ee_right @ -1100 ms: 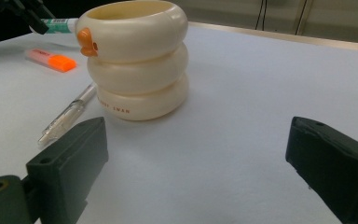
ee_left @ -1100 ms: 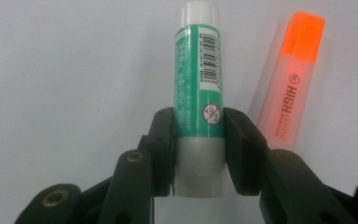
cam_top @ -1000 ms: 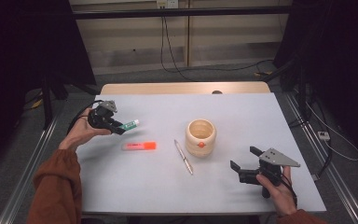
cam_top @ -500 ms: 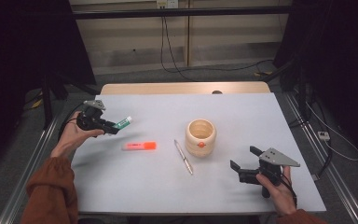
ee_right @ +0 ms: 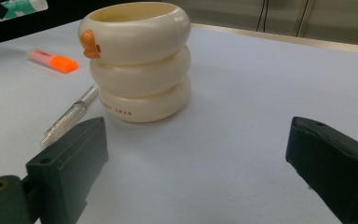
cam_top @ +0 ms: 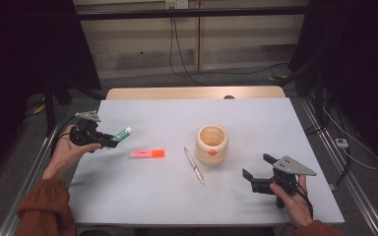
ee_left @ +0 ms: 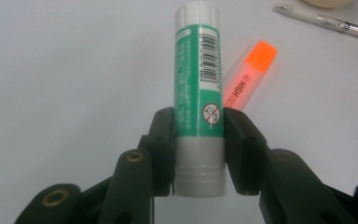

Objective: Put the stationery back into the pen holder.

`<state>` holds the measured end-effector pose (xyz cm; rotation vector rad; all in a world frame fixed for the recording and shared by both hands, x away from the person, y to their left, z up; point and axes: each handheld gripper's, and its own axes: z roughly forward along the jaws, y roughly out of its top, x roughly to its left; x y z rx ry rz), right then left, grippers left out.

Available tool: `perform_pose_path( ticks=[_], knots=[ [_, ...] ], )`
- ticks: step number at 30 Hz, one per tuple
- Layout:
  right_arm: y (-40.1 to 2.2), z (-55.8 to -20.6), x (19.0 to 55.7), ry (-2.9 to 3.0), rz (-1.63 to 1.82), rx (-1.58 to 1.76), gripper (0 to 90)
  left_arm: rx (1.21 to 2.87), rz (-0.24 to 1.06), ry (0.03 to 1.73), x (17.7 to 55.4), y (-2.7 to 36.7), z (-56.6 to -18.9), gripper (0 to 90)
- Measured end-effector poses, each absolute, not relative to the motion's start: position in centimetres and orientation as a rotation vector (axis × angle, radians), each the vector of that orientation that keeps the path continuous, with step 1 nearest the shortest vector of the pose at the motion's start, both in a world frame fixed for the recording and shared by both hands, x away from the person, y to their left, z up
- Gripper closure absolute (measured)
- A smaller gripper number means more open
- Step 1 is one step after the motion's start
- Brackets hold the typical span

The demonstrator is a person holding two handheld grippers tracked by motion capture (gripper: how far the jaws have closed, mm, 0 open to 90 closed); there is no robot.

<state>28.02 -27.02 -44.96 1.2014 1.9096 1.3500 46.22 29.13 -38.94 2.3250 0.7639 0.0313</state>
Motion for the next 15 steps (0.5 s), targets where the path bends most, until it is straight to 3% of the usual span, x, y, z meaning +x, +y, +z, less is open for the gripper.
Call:
perform_pose_path(
  ticks=[15],
  knots=[
    [-26.9,-44.9,28.2,1.911,1.352,1.195,5.2,2.312,0.067,0.809,42.4,29.5,-38.1,66.0]
  ],
)
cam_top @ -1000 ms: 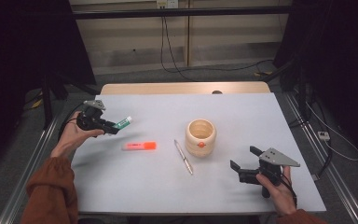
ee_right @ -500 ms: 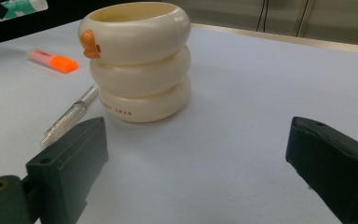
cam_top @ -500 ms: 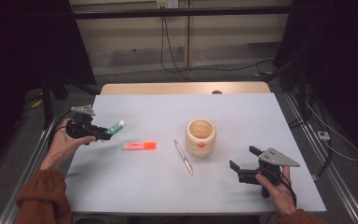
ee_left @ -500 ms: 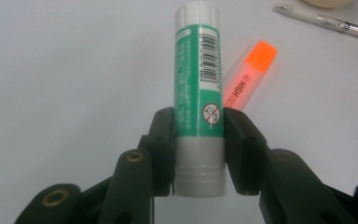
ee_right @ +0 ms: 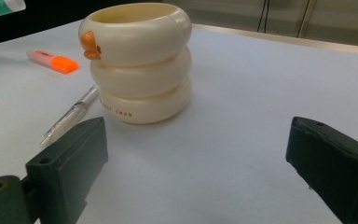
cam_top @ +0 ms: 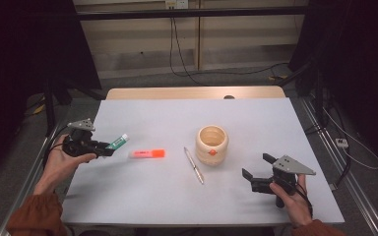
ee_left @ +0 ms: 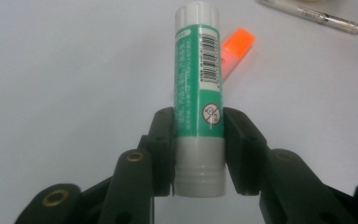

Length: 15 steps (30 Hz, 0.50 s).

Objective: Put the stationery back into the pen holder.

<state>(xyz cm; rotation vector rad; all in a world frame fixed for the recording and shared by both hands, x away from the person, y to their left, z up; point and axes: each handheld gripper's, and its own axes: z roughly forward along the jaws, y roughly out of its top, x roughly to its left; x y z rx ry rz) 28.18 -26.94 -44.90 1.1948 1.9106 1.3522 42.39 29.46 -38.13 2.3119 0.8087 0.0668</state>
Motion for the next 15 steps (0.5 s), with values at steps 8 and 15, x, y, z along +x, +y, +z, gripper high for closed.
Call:
perform_pose_path(
  ticks=[8,15],
  knots=[
    [-26.6,-44.6,28.3,1.925,1.358,1.169,4.9,2.299,0.058,0.768,39.4,28.0,-37.6,65.9],
    [-25.9,-44.3,28.3,1.94,1.365,1.136,5.0,2.32,0.046,0.742,37.8,25.5,-37.1,65.9]
  ],
)
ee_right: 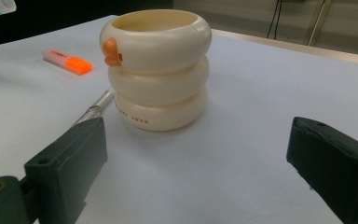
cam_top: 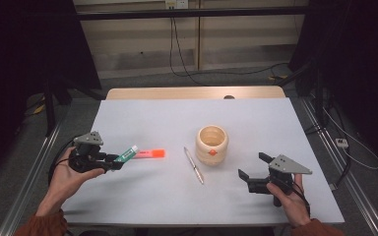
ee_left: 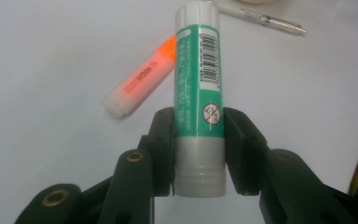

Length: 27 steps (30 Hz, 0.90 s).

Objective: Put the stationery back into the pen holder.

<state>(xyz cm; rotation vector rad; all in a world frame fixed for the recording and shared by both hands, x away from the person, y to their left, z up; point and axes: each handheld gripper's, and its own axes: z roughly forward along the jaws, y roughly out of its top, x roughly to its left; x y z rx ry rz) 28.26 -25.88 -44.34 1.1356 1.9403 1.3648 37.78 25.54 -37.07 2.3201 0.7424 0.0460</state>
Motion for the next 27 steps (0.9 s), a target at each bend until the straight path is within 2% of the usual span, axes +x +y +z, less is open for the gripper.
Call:
perform_pose_path(
  ticks=[9,27],
  knots=[
    [-24.8,-43.9,28.4,1.959,1.397,1.086,5.9,2.318,0.0,0.709,37.5,23.4,-37.0,65.9],
    [-22.0,-42.4,27.7,2.046,1.429,0.893,5.2,2.407,-0.018,0.575,33.6,17.1,-35.9,65.9]
  ],
)
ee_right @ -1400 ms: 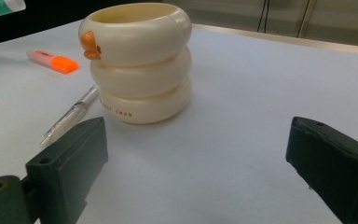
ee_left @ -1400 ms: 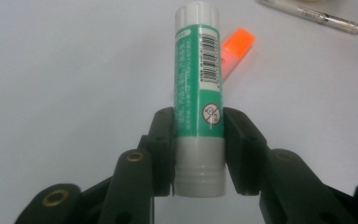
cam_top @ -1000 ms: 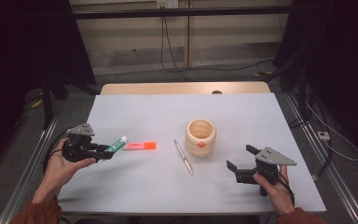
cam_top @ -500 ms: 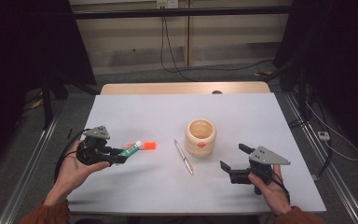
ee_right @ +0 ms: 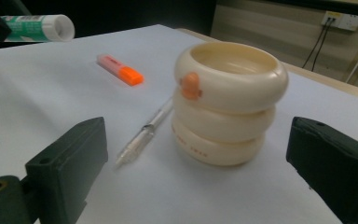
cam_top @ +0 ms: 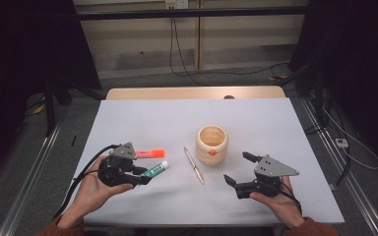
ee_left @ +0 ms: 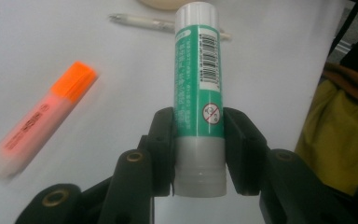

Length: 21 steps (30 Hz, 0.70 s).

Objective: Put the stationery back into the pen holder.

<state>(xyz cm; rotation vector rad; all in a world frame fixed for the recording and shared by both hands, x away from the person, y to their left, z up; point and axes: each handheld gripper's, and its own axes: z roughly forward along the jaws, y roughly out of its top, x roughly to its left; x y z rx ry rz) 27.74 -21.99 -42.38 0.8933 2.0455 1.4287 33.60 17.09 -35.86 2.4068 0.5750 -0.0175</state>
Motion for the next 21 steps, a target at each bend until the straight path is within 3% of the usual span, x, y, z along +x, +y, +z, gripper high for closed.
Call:
perform_pose_path(
  ticks=[21],
  knots=[
    [-16.6,-40.8,26.8,2.186,1.24,0.522,15.1,2.489,-0.091,0.453,34.5,10.0,-35.8,65.9]
  ],
)
